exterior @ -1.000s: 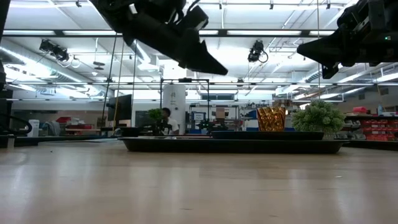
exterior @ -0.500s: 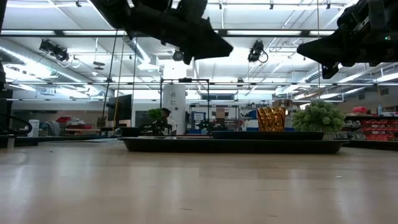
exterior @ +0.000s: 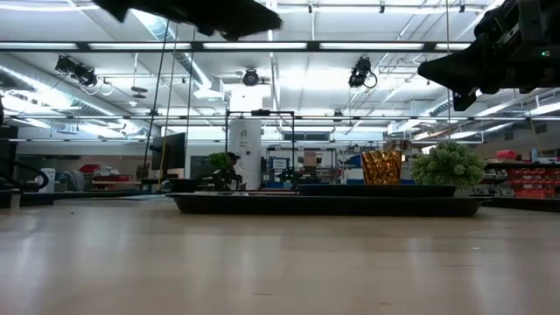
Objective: Pick and place plate/cup/fork/spoon on tray
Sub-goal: Return to Home Position
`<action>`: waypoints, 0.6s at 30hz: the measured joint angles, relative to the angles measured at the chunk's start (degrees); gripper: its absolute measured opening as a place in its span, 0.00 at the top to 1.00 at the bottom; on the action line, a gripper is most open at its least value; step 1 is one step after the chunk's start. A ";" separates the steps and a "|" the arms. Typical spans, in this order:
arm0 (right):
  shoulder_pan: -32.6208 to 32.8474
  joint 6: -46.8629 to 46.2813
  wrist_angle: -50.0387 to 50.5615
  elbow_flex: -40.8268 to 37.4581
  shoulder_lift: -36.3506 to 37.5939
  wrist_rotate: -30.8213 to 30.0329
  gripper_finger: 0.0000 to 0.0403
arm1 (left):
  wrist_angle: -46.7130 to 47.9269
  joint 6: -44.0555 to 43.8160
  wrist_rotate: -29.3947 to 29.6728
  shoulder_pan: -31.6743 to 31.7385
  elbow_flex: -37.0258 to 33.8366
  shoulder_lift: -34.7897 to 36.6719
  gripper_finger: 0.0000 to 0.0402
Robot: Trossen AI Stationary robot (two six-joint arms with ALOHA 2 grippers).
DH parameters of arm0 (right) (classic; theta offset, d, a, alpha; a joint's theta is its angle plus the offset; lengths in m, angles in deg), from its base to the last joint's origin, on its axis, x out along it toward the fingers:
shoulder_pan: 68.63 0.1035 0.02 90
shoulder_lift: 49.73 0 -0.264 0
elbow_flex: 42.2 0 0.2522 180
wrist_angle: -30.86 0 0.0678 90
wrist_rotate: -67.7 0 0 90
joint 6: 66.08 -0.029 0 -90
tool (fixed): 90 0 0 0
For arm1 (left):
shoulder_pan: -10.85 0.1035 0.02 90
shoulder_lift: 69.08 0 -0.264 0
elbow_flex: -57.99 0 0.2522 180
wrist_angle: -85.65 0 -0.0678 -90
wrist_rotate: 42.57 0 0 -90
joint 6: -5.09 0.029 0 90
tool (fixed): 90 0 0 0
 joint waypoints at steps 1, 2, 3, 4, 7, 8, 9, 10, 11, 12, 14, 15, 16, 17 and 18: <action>0.00 0.01 0.00 0.00 0.01 0.00 0.92 | -1.77 -0.04 -0.03 -0.06 -2.23 1.79 0.71; 0.00 0.01 -0.02 0.01 0.02 -0.01 0.92 | -2.97 -0.17 0.27 -0.03 -4.61 3.74 0.71; 0.01 0.02 0.00 0.00 0.00 0.00 0.92 | -4.66 -0.45 1.21 0.03 -7.23 5.44 0.71; 0.01 0.02 0.00 0.00 0.00 -0.02 0.92 | -6.78 -1.35 2.16 0.07 -9.56 6.98 0.71; -0.01 0.02 0.00 0.00 0.02 0.00 0.92 | -12.09 -4.75 4.97 0.07 -16.76 11.98 0.71; 0.00 0.02 0.00 0.00 0.00 -0.02 0.92 | -13.02 -6.01 5.44 0.05 -18.89 13.46 0.71; 0.01 0.02 -0.01 0.00 0.02 -0.01 0.92 | -14.01 -7.27 5.54 0.08 -20.91 14.70 0.71; 0.00 0.00 -0.01 0.00 0.01 -0.01 0.92 | -14.83 -8.23 5.55 0.23 -22.63 15.71 0.71; -0.01 0.00 0.00 0.00 0.00 -0.01 0.92 | -15.37 -9.15 5.66 0.34 -24.23 16.77 0.71; 0.00 0.01 -0.01 0.01 0.02 -0.01 0.92 | -15.82 -9.42 5.78 0.38 -25.69 17.88 0.71; 0.00 0.02 0.00 0.00 0.00 -0.01 0.92 | -17.05 -9.48 5.85 0.39 -28.34 20.05 0.71; 0.00 0.01 0.00 0.00 0.01 -0.01 0.92 | -17.31 -9.59 5.77 0.38 -29.50 21.24 0.71; 0.01 0.02 0.00 0.00 0.02 0.00 0.92 | -17.35 -10.08 5.72 0.37 -30.72 22.65 0.71; 0.01 0.00 -0.02 0.00 0.00 -0.02 0.92 | -17.34 -10.62 5.71 0.34 -31.81 23.98 0.71; 0.00 0.01 0.00 0.00 0.00 -0.01 0.92 | -17.37 -10.97 5.68 0.36 -32.81 25.33 0.71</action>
